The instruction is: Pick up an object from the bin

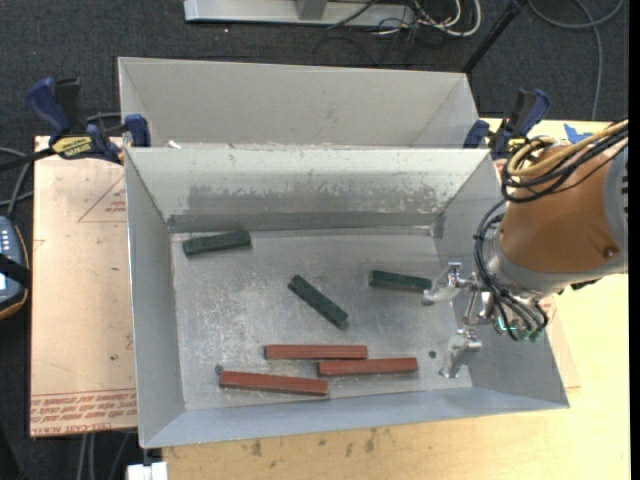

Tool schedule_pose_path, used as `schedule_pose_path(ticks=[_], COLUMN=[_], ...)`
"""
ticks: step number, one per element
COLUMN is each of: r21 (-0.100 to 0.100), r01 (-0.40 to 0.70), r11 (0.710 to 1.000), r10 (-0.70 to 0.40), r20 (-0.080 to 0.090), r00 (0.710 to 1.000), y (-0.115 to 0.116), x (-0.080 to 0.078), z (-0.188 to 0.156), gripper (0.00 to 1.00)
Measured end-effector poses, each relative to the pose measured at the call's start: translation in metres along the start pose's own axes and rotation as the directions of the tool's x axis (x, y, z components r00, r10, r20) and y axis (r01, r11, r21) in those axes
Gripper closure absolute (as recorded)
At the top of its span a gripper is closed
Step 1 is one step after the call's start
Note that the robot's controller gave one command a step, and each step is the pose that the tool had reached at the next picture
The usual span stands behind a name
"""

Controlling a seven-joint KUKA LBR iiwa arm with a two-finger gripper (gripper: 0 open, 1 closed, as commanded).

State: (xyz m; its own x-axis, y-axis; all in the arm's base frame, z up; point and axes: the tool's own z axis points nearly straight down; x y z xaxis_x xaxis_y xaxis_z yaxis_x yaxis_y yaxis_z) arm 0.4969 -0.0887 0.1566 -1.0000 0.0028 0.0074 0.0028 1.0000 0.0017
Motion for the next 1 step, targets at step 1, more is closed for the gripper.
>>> schedule_pose_path(ticks=[1], r21=[0.001], r01=[0.003], r11=[1.0], r10=[-0.003], r20=[0.007], r00=[1.0], y=[0.0003], x=[-0.0019], z=[-0.0037], gripper=[0.0])
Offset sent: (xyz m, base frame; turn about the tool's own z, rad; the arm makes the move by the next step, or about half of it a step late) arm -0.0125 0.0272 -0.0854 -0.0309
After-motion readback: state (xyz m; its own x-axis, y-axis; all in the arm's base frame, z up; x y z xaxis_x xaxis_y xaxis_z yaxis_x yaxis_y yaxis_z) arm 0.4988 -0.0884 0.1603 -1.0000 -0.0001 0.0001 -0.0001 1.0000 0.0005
